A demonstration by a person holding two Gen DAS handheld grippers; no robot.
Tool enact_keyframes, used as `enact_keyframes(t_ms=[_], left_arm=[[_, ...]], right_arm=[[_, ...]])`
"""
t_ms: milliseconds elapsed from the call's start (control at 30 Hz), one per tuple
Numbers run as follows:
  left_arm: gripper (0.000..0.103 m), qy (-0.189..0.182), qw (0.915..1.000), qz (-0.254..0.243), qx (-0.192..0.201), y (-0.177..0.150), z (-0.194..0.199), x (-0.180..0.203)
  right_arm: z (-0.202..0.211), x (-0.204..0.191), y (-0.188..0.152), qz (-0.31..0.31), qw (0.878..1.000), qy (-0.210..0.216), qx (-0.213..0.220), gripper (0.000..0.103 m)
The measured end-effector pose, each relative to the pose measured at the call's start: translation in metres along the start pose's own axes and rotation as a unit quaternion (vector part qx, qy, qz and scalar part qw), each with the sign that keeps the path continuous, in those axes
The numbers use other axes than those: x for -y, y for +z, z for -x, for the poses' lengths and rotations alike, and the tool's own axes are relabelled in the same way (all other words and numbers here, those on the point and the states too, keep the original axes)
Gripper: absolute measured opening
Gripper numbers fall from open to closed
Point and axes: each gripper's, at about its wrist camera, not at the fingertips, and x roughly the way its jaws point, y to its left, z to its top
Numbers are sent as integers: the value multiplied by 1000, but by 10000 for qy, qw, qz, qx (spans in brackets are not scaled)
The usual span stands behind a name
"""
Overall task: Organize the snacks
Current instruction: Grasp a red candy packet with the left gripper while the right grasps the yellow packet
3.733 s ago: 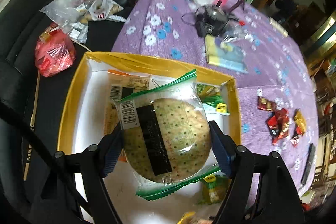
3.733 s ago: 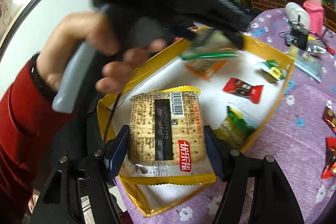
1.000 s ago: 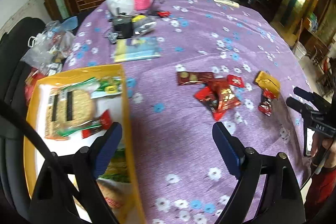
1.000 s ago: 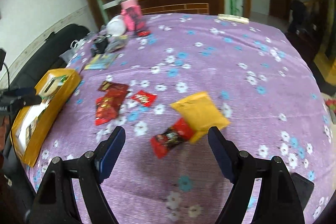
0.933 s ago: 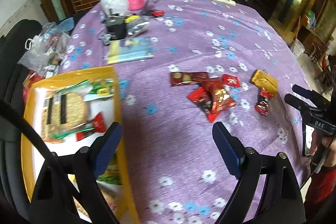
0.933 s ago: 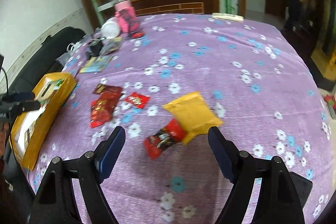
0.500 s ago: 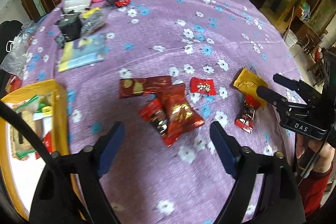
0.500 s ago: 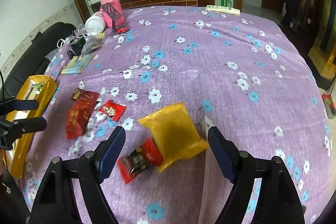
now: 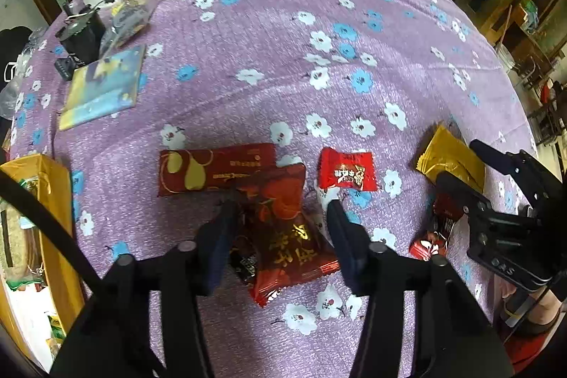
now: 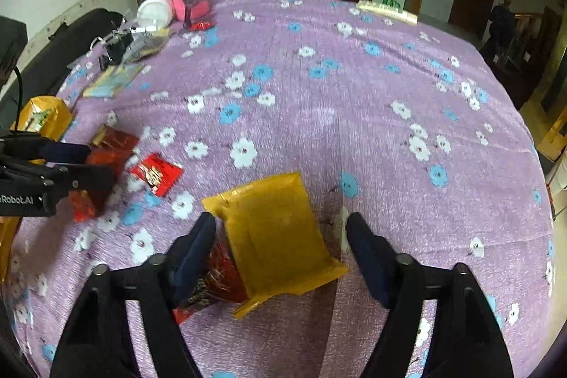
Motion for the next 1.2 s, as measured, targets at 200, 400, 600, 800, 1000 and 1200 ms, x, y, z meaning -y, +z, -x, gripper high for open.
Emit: enact_keyframes(t_ms=[200,400,600,800,1000,1200], left_arm=[[42,131,9999,-60,49,0,-3,1],[34,-39,9999,-40,125,-5,0,-1],[34,-308,9992,-22,260,-12,17,-4],[34,-438,9981,18,440,-24,38,-10],[34,-345,9979,52,544,-47,46,-20],[34,-231,9964,223,783,-78,58,-28]], right_arm=[[6,2,-1,-107,9999,96,81,46],[10,8,0,-329,9990,232,197,44],[17,12,1,-532,9973,310,410,44],[22,14,1,-608,9961,371,529,44],[24,7,1,-516,9962,430,561,44],[31,-2,-2,-458,9951,630,606,44]])
